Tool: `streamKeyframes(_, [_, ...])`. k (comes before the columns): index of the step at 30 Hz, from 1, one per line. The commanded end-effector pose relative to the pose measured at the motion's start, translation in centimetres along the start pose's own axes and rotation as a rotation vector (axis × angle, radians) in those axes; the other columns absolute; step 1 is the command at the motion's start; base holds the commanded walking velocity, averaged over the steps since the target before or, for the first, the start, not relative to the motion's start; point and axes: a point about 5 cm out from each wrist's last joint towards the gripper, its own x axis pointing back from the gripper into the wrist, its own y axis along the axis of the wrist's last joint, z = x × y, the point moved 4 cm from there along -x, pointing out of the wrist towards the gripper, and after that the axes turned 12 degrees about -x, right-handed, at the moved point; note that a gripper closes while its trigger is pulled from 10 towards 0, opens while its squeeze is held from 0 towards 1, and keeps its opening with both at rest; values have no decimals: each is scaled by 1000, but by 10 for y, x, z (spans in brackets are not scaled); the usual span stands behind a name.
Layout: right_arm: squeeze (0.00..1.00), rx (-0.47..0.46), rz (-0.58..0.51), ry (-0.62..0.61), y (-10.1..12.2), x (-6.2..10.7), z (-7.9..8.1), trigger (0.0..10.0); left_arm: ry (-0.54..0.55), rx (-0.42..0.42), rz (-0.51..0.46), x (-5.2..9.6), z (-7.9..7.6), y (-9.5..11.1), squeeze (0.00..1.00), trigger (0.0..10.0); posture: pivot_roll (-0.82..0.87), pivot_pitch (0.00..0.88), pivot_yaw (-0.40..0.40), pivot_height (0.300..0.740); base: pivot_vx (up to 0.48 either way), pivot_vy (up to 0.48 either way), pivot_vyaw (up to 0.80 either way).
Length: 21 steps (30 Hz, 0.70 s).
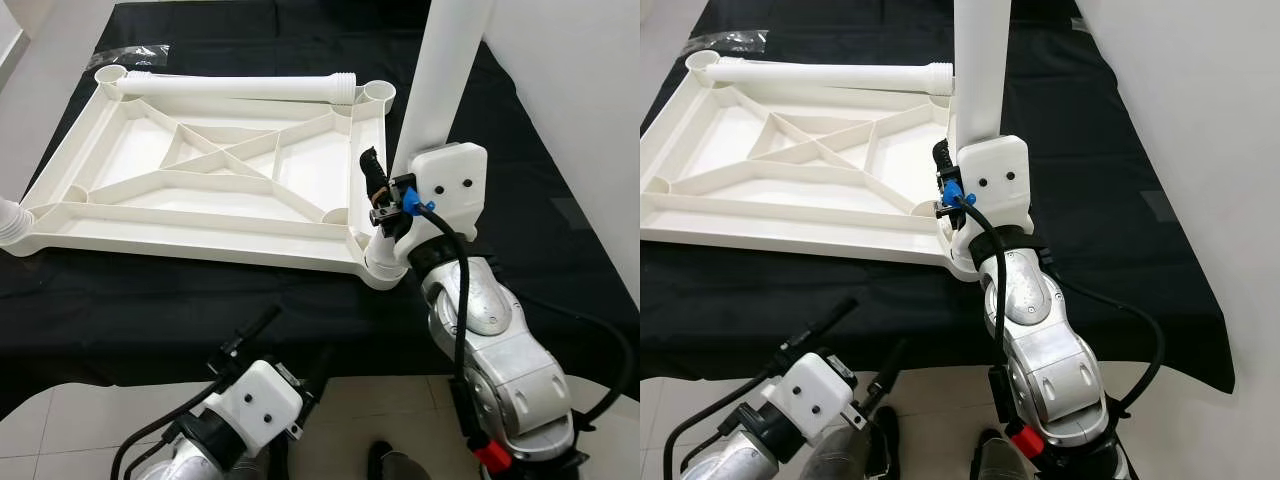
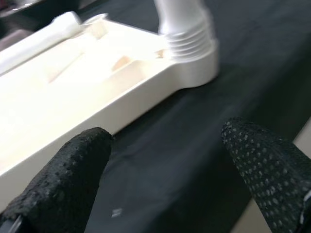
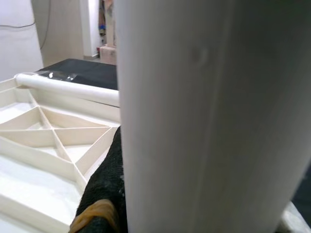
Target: Building children table
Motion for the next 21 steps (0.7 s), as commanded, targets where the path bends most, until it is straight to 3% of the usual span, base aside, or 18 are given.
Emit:
streamKeyframes(1, [0, 39, 224, -149, -53, 0, -30, 10000, 68, -4, 67, 2, 14, -15, 0, 10000, 38, 273, 11, 740, 0, 0, 0])
streamKeyframes(3, [0, 36, 223, -153, -53, -1, -30, 10000, 85, -9, 78, 2, 19, -18, 0, 10000, 38, 273, 11, 740, 0, 0, 0])
streamKeyframes(5, [0, 29, 219, -165, -53, -3, -31, 10000, 130, -37, 88, 0, 38, -23, 0, 10000, 48, 262, 19, 740, 0, 0, 0])
streamKeyframes(6, [0, 29, 219, -165, -53, -3, -31, 10000, 130, -37, 88, 0, 38, -23, 0, 10000, 48, 262, 19, 740, 0, 0, 0])
streamKeyframes(8, [0, 22, 212, -177, -53, -5, -33, 10000, 222, -54, 60, -7, 73, -18, 0, 10000, 58, 250, 31, 740, 0, 0, 0])
streamKeyframes(9, [0, 22, 212, -177, -53, -5, -33, 10000, 222, -54, 60, -7, 73, -18, 0, 10000, 58, 250, 31, 740, 0, 0, 0])
streamKeyframes(11, [0, 20, 209, -180, -53, -6, -33, 10000, 270, -55, 29, -12, 93, -11, 0, 10000, 58, 249, 31, 740, 0, 0, 0])
streamKeyframes(12, [0, 20, 209, -180, -53, -6, -33, 10000, 270, -55, 29, -12, 93, -11, 0, 10000, 58, 249, 31, 740, 0, 0, 0])
streamKeyframes(13, [0, 17, 208, -180, -54, -7, -33, 10000, 280, -61, -46, -22, 108, 5, 0, 10000, 63, 240, 35, 740, 0, 0, 0])
streamKeyframes(14, [0, 17, 208, -180, -54, -7, -33, 10000, 280, -61, -46, -22, 108, 5, 0, 10000, 63, 240, 35, 740, 0, 0, 0])
streamKeyframes(17, [0, 3, 199, -175, -53, -11, -30, 10000, 222, 57, -345, -49, 145, 68, 0, 10000, 61, 226, 36, 740, 0, 0, 0])
streamKeyframes(21, [0, 0, 195, -172, -53, -13, -29, 10000, 160, 111, -434, -54, 149, 87, 0, 10000, 61, 226, 36, 740, 0, 0, 0])
